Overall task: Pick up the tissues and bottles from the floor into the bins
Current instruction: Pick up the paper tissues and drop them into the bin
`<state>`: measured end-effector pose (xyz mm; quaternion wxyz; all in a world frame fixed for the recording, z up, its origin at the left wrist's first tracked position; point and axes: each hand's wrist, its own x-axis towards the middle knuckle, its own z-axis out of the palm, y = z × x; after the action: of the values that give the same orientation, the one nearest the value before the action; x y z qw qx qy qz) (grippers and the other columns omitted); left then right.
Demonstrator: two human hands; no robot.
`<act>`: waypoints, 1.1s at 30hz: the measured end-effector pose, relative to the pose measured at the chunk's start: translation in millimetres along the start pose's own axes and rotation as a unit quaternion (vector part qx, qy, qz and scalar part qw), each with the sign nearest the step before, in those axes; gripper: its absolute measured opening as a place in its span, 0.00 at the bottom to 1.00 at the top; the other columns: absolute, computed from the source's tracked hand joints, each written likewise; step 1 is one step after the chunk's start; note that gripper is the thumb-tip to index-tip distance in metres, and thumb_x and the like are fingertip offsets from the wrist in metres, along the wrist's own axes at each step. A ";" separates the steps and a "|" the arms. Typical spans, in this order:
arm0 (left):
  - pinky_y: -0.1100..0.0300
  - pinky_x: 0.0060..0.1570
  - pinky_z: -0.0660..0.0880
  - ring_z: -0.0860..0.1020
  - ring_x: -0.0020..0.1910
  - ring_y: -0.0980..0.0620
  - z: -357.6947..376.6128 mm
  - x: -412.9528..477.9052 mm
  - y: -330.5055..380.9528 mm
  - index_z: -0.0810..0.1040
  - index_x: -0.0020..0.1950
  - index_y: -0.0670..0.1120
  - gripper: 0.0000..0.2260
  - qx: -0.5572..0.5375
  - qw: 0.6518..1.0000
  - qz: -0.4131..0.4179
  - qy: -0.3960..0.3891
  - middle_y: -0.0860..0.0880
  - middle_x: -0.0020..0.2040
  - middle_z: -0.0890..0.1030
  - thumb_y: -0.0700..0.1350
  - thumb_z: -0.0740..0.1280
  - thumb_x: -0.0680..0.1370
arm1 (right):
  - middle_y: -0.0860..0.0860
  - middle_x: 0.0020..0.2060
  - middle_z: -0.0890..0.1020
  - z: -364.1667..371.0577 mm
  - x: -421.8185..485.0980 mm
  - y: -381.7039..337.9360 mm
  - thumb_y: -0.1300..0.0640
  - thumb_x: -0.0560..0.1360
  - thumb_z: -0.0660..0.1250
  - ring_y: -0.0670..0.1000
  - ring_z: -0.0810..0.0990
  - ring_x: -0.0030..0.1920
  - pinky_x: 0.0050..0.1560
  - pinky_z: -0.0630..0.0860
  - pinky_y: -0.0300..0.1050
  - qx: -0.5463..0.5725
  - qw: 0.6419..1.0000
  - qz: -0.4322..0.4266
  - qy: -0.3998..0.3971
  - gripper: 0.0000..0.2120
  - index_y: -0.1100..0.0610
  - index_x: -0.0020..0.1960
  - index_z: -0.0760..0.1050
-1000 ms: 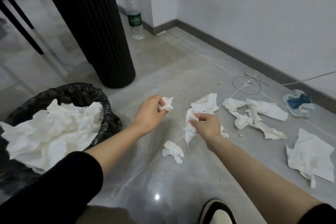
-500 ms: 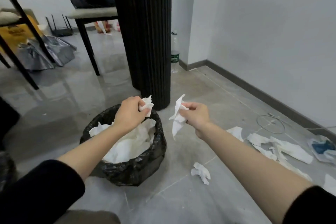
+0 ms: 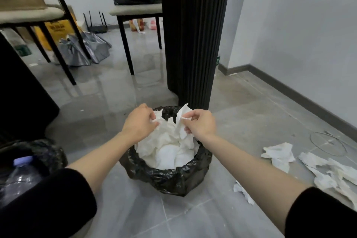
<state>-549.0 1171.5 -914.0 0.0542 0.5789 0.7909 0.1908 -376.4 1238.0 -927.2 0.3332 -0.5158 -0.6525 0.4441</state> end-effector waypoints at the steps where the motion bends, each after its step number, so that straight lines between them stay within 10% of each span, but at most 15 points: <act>1: 0.60 0.45 0.69 0.75 0.46 0.50 3.8 0.7 -4.8 0.78 0.47 0.45 0.07 0.001 1.000 0.001 -0.015 0.51 0.46 0.72 0.47 0.70 0.73 | 0.46 0.27 0.78 4.4 2.0 3.1 0.57 0.71 0.73 0.53 0.83 0.36 0.42 0.80 0.48 -0.038 0.999 -0.013 -0.015 0.06 0.51 0.37 0.79; 5: 0.61 0.43 0.68 0.75 0.45 0.50 24.2 -3.3 -13.1 0.80 0.45 0.45 0.07 -0.001 0.998 -0.005 -0.055 0.51 0.45 0.72 0.47 0.72 0.72 | 0.48 0.48 0.84 15.0 4.8 17.3 0.59 0.75 0.65 0.47 0.80 0.48 0.45 0.71 0.36 -0.203 0.974 -0.036 -0.095 0.08 0.51 0.48 0.83; 11: 0.59 0.48 0.73 0.78 0.46 0.49 54.4 -6.7 -19.2 0.82 0.47 0.43 0.05 -0.026 0.998 -0.020 -0.044 0.49 0.46 0.77 0.43 0.70 0.74 | 0.52 0.61 0.79 34.4 9.6 28.0 0.62 0.80 0.54 0.55 0.75 0.62 0.63 0.72 0.49 -0.302 0.932 -0.038 -0.199 0.17 0.53 0.61 0.77; 16: 0.57 0.37 0.74 0.73 0.32 0.49 71.5 -6.1 -24.0 0.78 0.31 0.43 0.09 -0.001 0.995 -0.062 -0.081 0.45 0.32 0.78 0.40 0.69 0.71 | 0.47 0.32 0.64 45.8 16.7 41.4 0.67 0.78 0.53 0.54 0.67 0.41 0.49 0.67 0.44 -0.416 0.864 -0.033 -0.283 0.20 0.50 0.31 0.58; 20: 0.55 0.37 0.77 0.73 0.30 0.47 90.8 -7.1 -25.1 0.71 0.24 0.46 0.16 0.035 0.990 -0.062 -0.124 0.48 0.27 0.73 0.35 0.65 0.71 | 0.58 0.53 0.76 55.8 20.6 50.4 0.65 0.80 0.53 0.57 0.72 0.56 0.49 0.64 0.44 -0.488 0.795 -0.027 -0.360 0.15 0.52 0.36 0.63; 22: 0.54 0.44 0.79 0.79 0.39 0.46 97.7 -3.8 -27.0 0.80 0.33 0.45 0.10 0.046 0.984 -0.060 -0.159 0.46 0.36 0.80 0.35 0.65 0.73 | 0.58 0.64 0.73 59.5 22.5 51.0 0.63 0.81 0.51 0.57 0.72 0.62 0.59 0.68 0.46 -0.507 0.766 -0.015 -0.394 0.12 0.57 0.57 0.72; 24: 0.56 0.46 0.77 0.79 0.45 0.44 103.4 -0.2 -29.6 0.80 0.37 0.44 0.10 0.052 0.978 -0.061 -0.192 0.45 0.41 0.82 0.34 0.62 0.73 | 0.58 0.71 0.66 60.3 22.9 50.8 0.62 0.83 0.49 0.57 0.69 0.64 0.67 0.65 0.47 -0.512 0.748 -0.003 -0.423 0.19 0.62 0.73 0.60; 26: 0.58 0.40 0.71 0.76 0.42 0.42 108.8 0.2 -32.3 0.73 0.30 0.44 0.13 0.066 0.967 -0.058 -0.240 0.45 0.34 0.76 0.32 0.60 0.73 | 0.56 0.76 0.55 62.0 24.2 56.0 0.63 0.82 0.49 0.57 0.64 0.69 0.70 0.61 0.49 -0.528 0.722 0.002 -0.448 0.25 0.58 0.78 0.47; 29: 0.55 0.47 0.69 0.76 0.53 0.41 114.7 -2.7 -31.4 0.77 0.48 0.39 0.09 0.079 0.944 -0.062 -0.316 0.40 0.50 0.79 0.35 0.57 0.77 | 0.50 0.77 0.40 64.6 24.3 62.5 0.66 0.80 0.51 0.59 0.51 0.76 0.73 0.58 0.52 -0.550 0.687 0.020 -0.474 0.34 0.53 0.77 0.35; 33: 0.57 0.50 0.68 0.75 0.59 0.42 105.3 -4.3 -26.0 0.73 0.59 0.39 0.11 0.105 0.935 -0.063 -0.332 0.40 0.59 0.77 0.37 0.56 0.80 | 0.54 0.77 0.44 66.3 25.4 62.6 0.68 0.79 0.53 0.59 0.56 0.75 0.72 0.61 0.54 -0.554 0.707 -0.013 -0.439 0.33 0.56 0.78 0.43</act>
<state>-538.6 1185.9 -1021.0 0.2644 0.5609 0.7781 -0.1003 -418.2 1251.6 -1011.0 -0.3305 -0.3459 -0.8605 0.1752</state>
